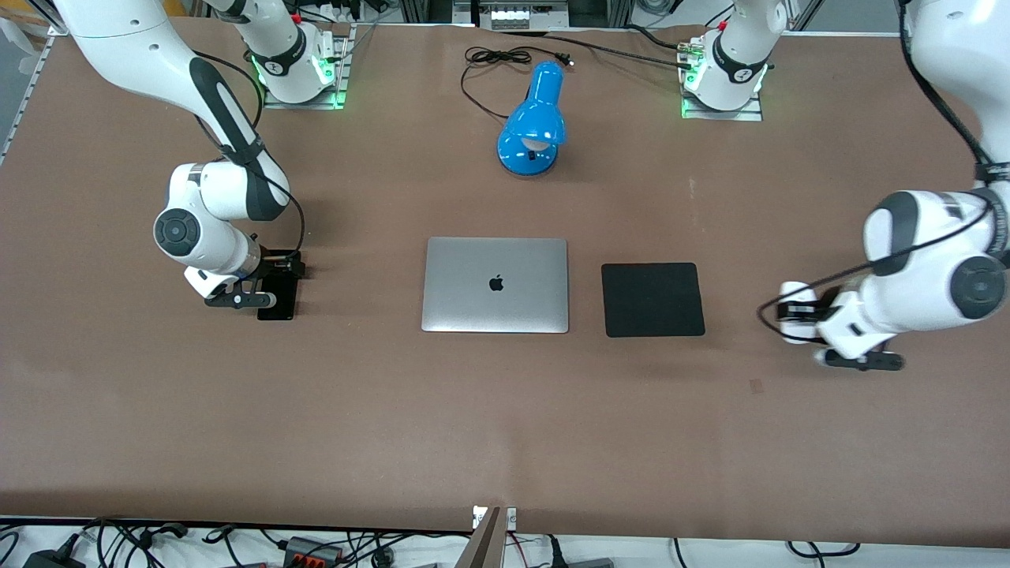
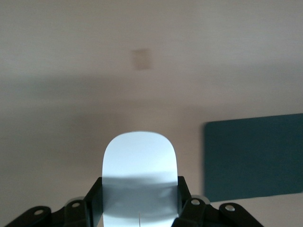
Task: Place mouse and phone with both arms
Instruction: 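Carry the phone beside the laptop while the left gripper carries mouse onto pad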
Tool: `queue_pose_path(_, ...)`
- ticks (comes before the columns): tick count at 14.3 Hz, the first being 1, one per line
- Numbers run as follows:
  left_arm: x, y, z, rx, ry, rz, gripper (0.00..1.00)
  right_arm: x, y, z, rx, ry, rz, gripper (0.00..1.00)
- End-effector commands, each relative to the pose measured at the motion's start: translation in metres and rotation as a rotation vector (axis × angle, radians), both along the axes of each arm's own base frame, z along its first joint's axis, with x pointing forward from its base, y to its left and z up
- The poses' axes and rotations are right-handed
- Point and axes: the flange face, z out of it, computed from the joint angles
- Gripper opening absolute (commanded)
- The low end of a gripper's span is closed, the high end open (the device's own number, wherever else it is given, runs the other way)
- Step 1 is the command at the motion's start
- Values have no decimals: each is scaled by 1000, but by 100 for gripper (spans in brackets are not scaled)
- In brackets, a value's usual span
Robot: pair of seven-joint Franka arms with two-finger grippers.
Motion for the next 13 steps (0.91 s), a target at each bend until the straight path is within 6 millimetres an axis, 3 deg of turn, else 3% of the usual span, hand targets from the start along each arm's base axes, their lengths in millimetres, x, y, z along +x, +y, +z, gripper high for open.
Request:
queue_pose_path(1,-9,-89,-16,30,38,64,31,2,0,4,7,-20,-2,47)
queue_pose_path(3,-22,-158,-38,107,-8,49,31,12,5,13,9,-34,8,41)
queue_pose_path(4,-33,-185,-51,170,-56,18,31,18,10,19,9,-37,19,35)
queue_pose_path(5,-42,-200,-65,213,-106,33,31,24,21,26,7,-25,5,31)
queue_pose_path(9,-67,-211,-105,180,-166,48,31,47,115,61,-7,-30,-25,30)
queue_pose_path(12,-75,-207,-113,169,-169,65,31,46,169,48,-11,-31,-73,30)
queue_pose_path(13,-79,-208,-116,173,-163,71,31,42,179,40,2,-20,-80,30)
